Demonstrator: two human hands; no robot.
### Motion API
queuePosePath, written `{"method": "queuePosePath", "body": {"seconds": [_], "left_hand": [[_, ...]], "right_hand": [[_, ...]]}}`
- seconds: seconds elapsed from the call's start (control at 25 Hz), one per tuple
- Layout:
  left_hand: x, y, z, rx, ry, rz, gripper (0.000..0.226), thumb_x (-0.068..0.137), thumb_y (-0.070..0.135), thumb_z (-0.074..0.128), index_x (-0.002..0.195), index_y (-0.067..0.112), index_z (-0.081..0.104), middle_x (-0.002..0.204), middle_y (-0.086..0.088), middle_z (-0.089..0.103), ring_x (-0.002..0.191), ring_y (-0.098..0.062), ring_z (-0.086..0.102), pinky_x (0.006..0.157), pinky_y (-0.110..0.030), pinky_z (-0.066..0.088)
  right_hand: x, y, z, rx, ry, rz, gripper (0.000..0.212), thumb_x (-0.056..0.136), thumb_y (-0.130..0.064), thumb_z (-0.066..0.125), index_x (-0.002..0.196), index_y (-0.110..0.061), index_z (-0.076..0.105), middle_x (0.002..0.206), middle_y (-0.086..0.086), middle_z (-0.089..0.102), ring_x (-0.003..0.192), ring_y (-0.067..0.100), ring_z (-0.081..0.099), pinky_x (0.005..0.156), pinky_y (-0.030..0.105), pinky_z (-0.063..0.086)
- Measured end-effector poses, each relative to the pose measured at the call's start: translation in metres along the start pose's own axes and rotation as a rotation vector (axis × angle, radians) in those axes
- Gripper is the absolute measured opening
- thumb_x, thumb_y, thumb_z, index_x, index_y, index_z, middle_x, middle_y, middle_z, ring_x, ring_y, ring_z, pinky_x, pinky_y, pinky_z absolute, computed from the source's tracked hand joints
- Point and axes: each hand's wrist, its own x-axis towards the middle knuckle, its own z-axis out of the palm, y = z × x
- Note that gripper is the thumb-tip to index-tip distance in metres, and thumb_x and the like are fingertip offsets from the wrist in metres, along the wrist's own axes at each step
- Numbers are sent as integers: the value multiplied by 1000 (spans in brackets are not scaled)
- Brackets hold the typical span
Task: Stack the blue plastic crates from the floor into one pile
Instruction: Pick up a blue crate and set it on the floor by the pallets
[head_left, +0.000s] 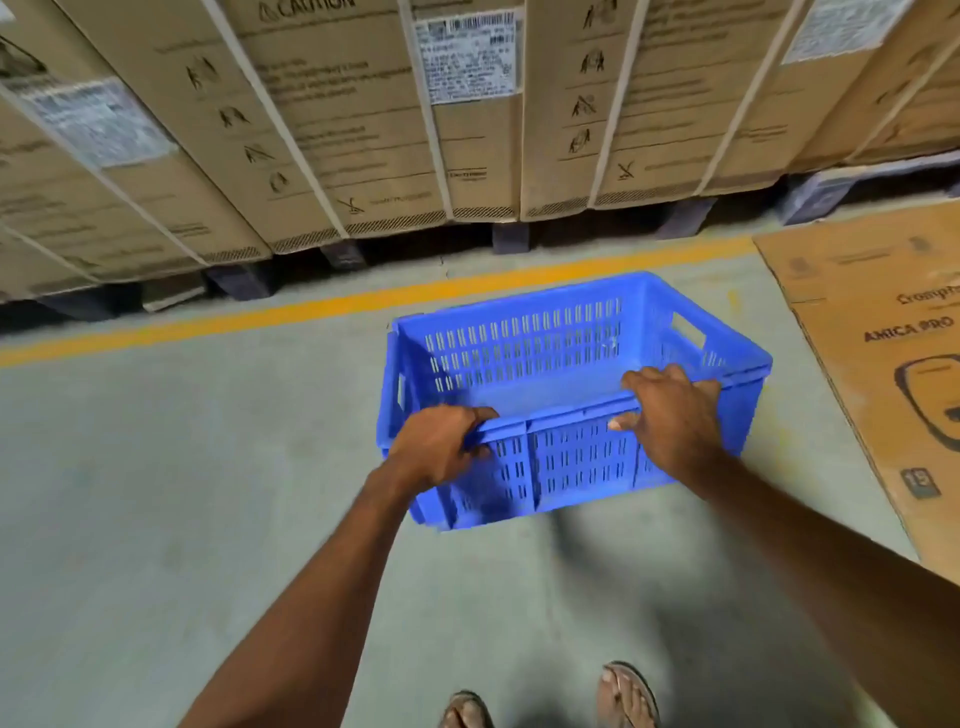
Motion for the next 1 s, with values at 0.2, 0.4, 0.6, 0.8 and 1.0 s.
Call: {"method": "queuePosePath", "body": {"seconds": [0.2,0.4,0.6,0.8,1.0], "left_hand": [[89,-67,96,193,251,-14,30,89,38,64,118,36,59,89,-1,72,87,-35,66,59,-34,39],[153,-121,166,317,295,-69,29,92,39,61,120,37,58,90,-3,72,86,-36,66,57,-32,33],[182,-155,204,382,321,-71,24,90,49,60,99,27,61,80,-1,69,81,-35,66,56,-33,42],[205,-158,202,396,378,-23,39,87,63,59,106,29,68,88,-1,73,86,-34,68,57,-31,34],[206,-146,203,393,377,-70,39,89,58,61,116,31,65,98,0,74,94,-31,67,62,-33,41]], "right_hand": [[74,1,100,-69,182,29,26,77,-41,76,89,-24,61,87,-2,64,96,27,54,69,38,31],[133,6,183,-224,183,-59,25,81,-45,71,93,-25,64,86,-3,67,96,24,56,75,39,32],[150,18,248,-136,283,-162,28,78,-36,76,95,-17,63,81,3,65,84,29,60,75,42,37],[166,26,258,-58,306,-143,26,81,-38,72,97,-22,59,86,1,63,87,28,56,75,40,34],[174,27,255,-36,238,-77,30,85,-51,67,100,-26,60,93,-3,64,94,26,55,80,39,29]]}}
